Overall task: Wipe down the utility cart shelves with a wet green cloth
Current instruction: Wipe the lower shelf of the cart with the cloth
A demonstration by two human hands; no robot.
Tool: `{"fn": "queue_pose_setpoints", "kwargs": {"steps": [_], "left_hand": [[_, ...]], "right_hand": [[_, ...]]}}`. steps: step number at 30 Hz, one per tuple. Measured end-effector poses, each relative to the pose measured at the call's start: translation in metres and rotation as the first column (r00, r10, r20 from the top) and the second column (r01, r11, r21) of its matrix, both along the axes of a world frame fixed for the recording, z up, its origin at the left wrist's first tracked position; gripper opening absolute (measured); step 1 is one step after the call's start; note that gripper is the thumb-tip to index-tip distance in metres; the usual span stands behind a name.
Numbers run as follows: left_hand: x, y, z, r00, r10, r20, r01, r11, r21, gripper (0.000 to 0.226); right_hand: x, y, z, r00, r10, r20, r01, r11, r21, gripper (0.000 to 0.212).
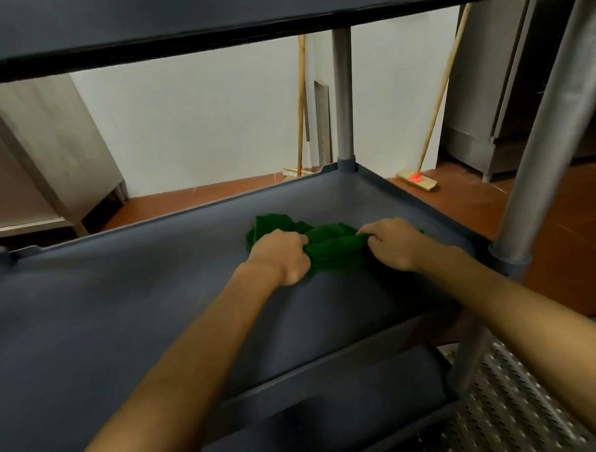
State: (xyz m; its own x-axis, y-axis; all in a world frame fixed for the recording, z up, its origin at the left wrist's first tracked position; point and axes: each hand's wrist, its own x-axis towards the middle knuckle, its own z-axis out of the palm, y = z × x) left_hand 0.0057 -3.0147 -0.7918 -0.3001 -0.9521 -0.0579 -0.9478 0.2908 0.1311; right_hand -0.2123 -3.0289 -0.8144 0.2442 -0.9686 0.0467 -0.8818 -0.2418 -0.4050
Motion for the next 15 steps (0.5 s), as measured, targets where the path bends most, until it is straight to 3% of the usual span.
{"fn": "queue_pose_setpoints", "kwargs": {"steps": [15], "left_hand": [[0.001, 0.069, 0.000, 0.999, 0.030, -0.040, -0.031, 1.000, -0.001, 0.043]], "right_hand": [[-0.005, 0.073, 0.002, 0.997, 0.046, 0.069, -0.048, 0.999, 0.025, 0.037]]}}
